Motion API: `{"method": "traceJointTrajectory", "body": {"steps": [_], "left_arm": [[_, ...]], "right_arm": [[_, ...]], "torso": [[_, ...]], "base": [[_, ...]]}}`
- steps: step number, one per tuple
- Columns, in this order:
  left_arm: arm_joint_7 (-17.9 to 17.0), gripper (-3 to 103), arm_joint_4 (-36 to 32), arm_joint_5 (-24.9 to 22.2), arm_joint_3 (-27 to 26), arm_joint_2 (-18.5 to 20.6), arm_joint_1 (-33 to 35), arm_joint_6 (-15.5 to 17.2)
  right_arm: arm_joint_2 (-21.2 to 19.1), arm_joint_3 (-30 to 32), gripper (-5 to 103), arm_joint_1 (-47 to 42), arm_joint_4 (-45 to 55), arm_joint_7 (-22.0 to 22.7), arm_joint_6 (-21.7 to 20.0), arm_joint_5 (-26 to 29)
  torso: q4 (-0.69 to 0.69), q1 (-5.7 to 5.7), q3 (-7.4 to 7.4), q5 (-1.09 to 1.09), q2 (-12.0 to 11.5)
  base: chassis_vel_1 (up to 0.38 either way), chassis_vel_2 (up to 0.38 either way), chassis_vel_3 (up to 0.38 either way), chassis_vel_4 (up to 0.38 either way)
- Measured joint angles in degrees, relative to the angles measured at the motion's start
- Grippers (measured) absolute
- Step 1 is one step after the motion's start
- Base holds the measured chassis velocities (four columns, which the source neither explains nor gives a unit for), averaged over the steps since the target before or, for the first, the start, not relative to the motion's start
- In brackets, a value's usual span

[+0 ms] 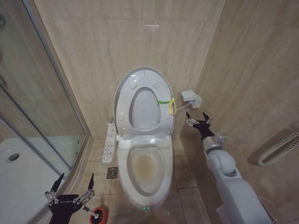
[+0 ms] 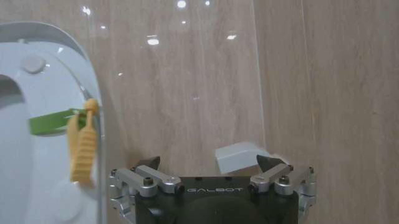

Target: Open the toilet lid, clean the toilet bowl with a toilet brush, close the toilet lid, and flush.

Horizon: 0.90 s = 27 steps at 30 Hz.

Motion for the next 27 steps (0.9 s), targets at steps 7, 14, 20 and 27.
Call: {"method": "traceJointTrajectory", "body": {"steps": [7, 14, 20, 27], "left_arm": [[0.0, 100, 0.0, 0.0, 0.0, 0.0, 0.0, 0.0], [0.0, 100, 0.0, 0.0, 0.0, 0.0, 0.0, 0.0], [0.0, 100, 0.0, 0.0, 0.0, 0.0, 0.0, 0.0], [0.0, 100, 0.0, 0.0, 0.0, 0.0, 0.0, 0.0]], "right_arm": [[0.5, -2.3, 100, 4.8, -3.7, 0.5, 0.1, -0.1], [1.2, -5.2, 100, 10.9, -8.5, 0.5, 1.8, -1.4], [1.3, -5.4, 100, 13.3, -10.6, 0.3, 2.4, -1.8], [2.7, -7.1, 100, 17.8, -15.5, 0.4, 4.0, -3.6]], "torso": [[-0.01, 0.00, 0.00, 0.00, 0.0], [0.01, 0.00, 0.00, -0.01, 0.0], [-0.02, 0.00, 0.00, -0.01, 0.0], [0.01, 0.00, 0.00, -0.01, 0.0]], "base": [[0.000, 0.000, 0.000, 0.000], [0.000, 0.000, 0.000, 0.000], [0.000, 0.000, 0.000, 0.000], [0.000, 0.000, 0.000, 0.000]]}}
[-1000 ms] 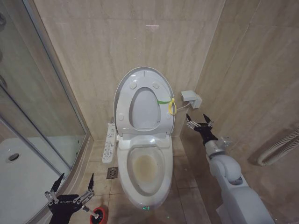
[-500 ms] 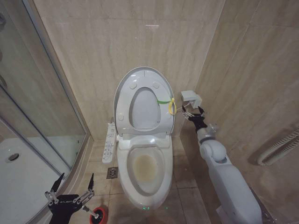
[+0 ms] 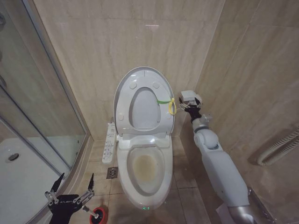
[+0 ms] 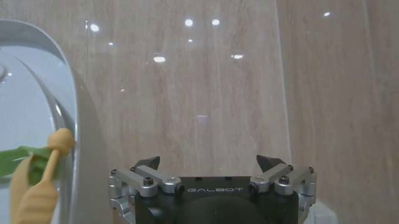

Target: Open the toilet lid, clean the toilet bowl with a toilet brush, close the toilet lid, and flush.

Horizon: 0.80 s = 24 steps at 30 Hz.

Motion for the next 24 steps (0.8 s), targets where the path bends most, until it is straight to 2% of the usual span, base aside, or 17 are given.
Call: {"method": "traceJointTrajectory", "body": {"steps": [15, 24], "left_arm": [[0.0, 100, 0.0, 0.0, 0.0, 0.0, 0.0, 0.0], [0.0, 100, 0.0, 0.0, 0.0, 0.0, 0.0, 0.0]], "right_arm": [[3.0, -3.1, 100, 10.8, -12.6, -0.7, 4.4, -2.3], [4.7, -5.2, 100, 17.5, -17.8, -1.0, 5.4, -3.2]], "torso": [[-0.02, 0.00, 0.00, 0.01, 0.0], [-0.01, 0.00, 0.00, -0.01, 0.0]], "base": [[0.000, 0.000, 0.000, 0.000], [0.000, 0.000, 0.000, 0.000]]}}
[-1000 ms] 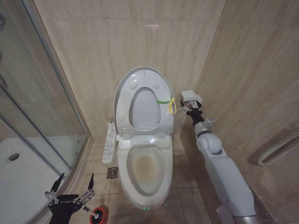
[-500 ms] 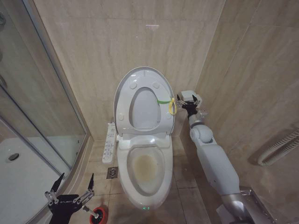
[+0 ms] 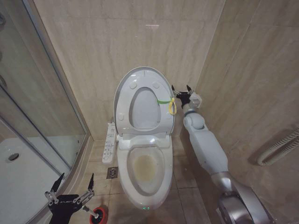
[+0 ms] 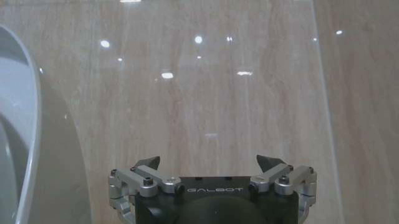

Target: Open the toilet lid, clean the toilet bowl with a toilet brush, close the toilet lid, and flush.

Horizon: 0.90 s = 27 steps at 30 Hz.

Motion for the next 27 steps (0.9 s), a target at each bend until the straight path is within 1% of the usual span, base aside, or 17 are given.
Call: {"method": "traceJointTrajectory", "body": {"steps": [6, 13, 14, 18, 21, 22, 26, 27], "left_arm": [[0.0, 100, 0.0, 0.0, 0.0, 0.0, 0.0, 0.0], [0.0, 100, 0.0, 0.0, 0.0, 0.0, 0.0, 0.0], [0.0, 100, 0.0, 0.0, 0.0, 0.0, 0.0, 0.0], [0.0, 100, 0.0, 0.0, 0.0, 0.0, 0.0, 0.0], [0.0, 100, 0.0, 0.0, 0.0, 0.0, 0.0, 0.0], [0.0, 100, 0.0, 0.0, 0.0, 0.0, 0.0, 0.0], [0.0, 100, 0.0, 0.0, 0.0, 0.0, 0.0, 0.0], [0.0, 100, 0.0, 0.0, 0.0, 0.0, 0.0, 0.0]], "right_arm": [[1.0, -1.3, 100, 2.4, -2.0, -0.3, 0.3, -0.5], [0.2, -4.0, 100, 2.4, -0.8, -0.3, -0.1, 0.8], [-0.1, -4.7, 100, 2.2, 0.0, -0.3, -0.4, 1.4], [-1.6, -6.2, 100, 1.5, 2.2, -0.3, -1.3, 2.8], [-4.6, -7.7, 100, -0.8, 6.2, 0.0, -3.0, 5.4], [-4.6, -7.7, 100, -0.8, 6.2, 0.0, -3.0, 5.4], [-8.4, -8.6, 100, -6.2, 13.3, 1.1, -5.5, 8.6], [-8.4, -8.6, 100, -6.2, 13.3, 1.1, -5.5, 8.6]], "torso": [[0.00, 0.00, 0.00, 0.01, 0.0], [-0.02, -0.01, 0.00, 0.00, 0.0], [-0.03, -0.01, 0.00, 0.00, 0.0], [0.00, -0.01, 0.00, 0.01, 0.0], [0.01, -0.01, 0.00, 0.01, 0.0], [0.01, -0.01, 0.00, 0.01, 0.0], [0.00, -0.01, 0.00, 0.03, 0.0], [0.00, -0.01, 0.00, 0.03, 0.0]], "base": [[0.000, 0.000, 0.000, 0.000], [0.000, 0.000, 0.000, 0.000], [0.000, 0.000, 0.000, 0.000], [0.000, 0.000, 0.000, 0.000], [0.000, 0.000, 0.000, 0.000], [0.000, 0.000, 0.000, 0.000], [0.000, 0.000, 0.000, 0.000], [0.000, 0.000, 0.000, 0.000]]}}
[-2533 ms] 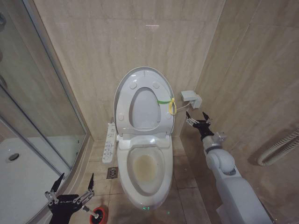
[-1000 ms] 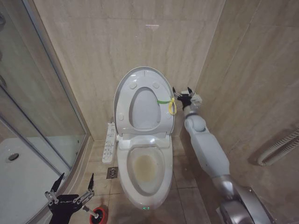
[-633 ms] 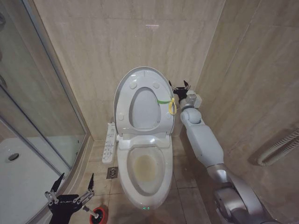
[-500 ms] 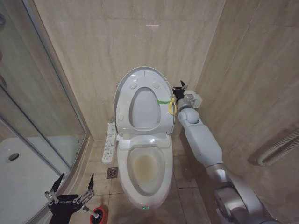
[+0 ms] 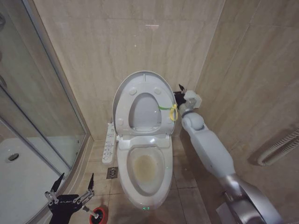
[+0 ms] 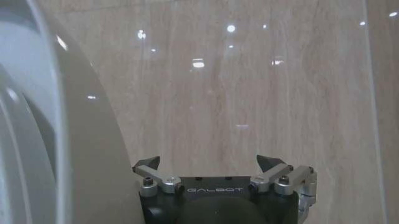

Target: Open the toilet lid, clean the toilet bowl with a toilet brush, close the toilet lid, and flush.

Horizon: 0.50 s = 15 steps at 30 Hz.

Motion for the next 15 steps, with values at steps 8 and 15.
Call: {"method": "traceJointTrajectory", "body": {"steps": [8, 15], "left_arm": [[0.0, 100, 0.0, 0.0, 0.0, 0.0, 0.0, 0.0], [0.0, 100, 0.0, 0.0, 0.0, 0.0, 0.0, 0.0]], "right_arm": [[-5.5, 2.9, 100, -9.8, 12.5, 1.6, -2.2, 2.4], [-8.3, 9.1, 100, -20.7, 21.7, 2.2, -3.3, 4.0]], "torso": [[0.01, 0.00, 0.00, 0.00, 0.0], [0.00, 0.00, -0.01, 0.00, 0.0]], "base": [[0.000, 0.000, 0.000, 0.000], [0.000, 0.000, 0.000, 0.000]]}}
